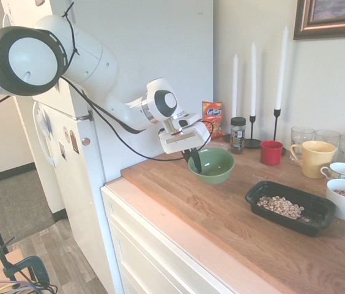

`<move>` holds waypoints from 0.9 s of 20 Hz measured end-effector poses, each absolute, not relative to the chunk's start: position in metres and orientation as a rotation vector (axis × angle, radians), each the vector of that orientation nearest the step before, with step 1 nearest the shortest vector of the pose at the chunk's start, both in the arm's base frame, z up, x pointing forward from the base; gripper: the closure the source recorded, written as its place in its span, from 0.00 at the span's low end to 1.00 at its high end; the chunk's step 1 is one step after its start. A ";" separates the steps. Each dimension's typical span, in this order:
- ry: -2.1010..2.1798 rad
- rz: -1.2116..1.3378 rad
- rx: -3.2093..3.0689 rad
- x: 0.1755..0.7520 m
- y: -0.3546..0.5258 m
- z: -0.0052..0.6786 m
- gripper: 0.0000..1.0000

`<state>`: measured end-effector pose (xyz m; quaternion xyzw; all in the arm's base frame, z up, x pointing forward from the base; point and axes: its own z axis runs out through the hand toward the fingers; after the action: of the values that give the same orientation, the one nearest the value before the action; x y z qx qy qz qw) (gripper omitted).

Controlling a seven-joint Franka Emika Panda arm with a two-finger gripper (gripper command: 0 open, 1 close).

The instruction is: Pour the cereal into the box

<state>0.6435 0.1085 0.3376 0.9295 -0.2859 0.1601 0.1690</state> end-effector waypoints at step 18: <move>-0.770 0.413 2.651 0.626 0.134 0.317 0.00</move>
<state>0.6264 0.1336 0.3169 0.9352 -0.2717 0.1457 0.1743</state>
